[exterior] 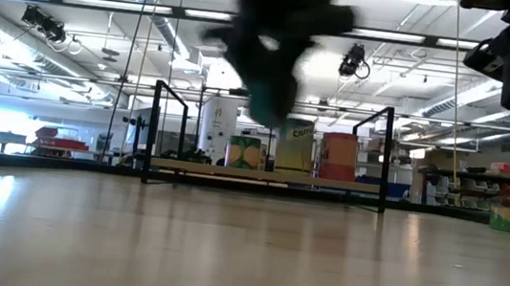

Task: Pick and place cans onto a shelf
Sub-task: Put the canned tuna on the shelf

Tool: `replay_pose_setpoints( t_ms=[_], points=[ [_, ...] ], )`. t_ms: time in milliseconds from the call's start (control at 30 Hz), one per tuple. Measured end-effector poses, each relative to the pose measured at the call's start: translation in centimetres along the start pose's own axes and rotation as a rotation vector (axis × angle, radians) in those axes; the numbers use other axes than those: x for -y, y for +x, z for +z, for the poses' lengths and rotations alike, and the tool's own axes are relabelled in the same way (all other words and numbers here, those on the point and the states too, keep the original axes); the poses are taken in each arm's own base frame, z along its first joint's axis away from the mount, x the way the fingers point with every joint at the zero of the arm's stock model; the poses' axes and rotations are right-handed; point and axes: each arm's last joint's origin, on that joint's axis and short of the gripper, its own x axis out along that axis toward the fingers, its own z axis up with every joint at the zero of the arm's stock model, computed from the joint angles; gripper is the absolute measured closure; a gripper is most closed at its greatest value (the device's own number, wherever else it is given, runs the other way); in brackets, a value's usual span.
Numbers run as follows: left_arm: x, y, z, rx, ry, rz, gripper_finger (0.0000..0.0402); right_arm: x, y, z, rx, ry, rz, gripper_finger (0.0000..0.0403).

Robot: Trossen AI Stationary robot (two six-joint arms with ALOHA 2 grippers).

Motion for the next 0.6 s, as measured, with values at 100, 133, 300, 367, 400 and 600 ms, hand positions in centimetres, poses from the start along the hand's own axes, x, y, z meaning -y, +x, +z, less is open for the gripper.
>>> replay_pose_setpoints(
  t_ms=[100, 133, 300, 367, 400, 600],
  points=[
    [-3.0, -2.3, -1.4, 0.036, 0.075, 0.303, 0.0270, -0.3, -0.1, 0.0, 0.012, 0.024, 0.016, 0.0394],
    [-3.6, -2.5, -1.5, 0.058, 0.097, 0.378, 0.0265, -0.4, -0.1, 0.0, 0.019, 0.032, 0.023, 0.0394],
    [-3.6, 0.7, -0.9, 0.146, 0.350, 0.465, 0.0255, -0.8, -0.1, 0.6, 0.072, 0.083, 0.064, 0.0394],
    [-4.0, 2.2, -0.9, 0.136, 0.487, 0.561, 0.0261, -0.7, -0.1, 0.8, 0.081, 0.116, 0.067, 0.0394],
    [-4.2, 3.1, -1.0, 0.116, 0.556, 0.612, 0.0264, -0.7, -0.1, 0.8, 0.083, 0.136, 0.069, 0.0394],
    [-8.1, 6.7, 0.3, -0.069, 0.719, 0.754, 0.0263, -0.1, 0.1, 1.3, 0.089, 0.245, 0.063, 0.0394]
  ],
)
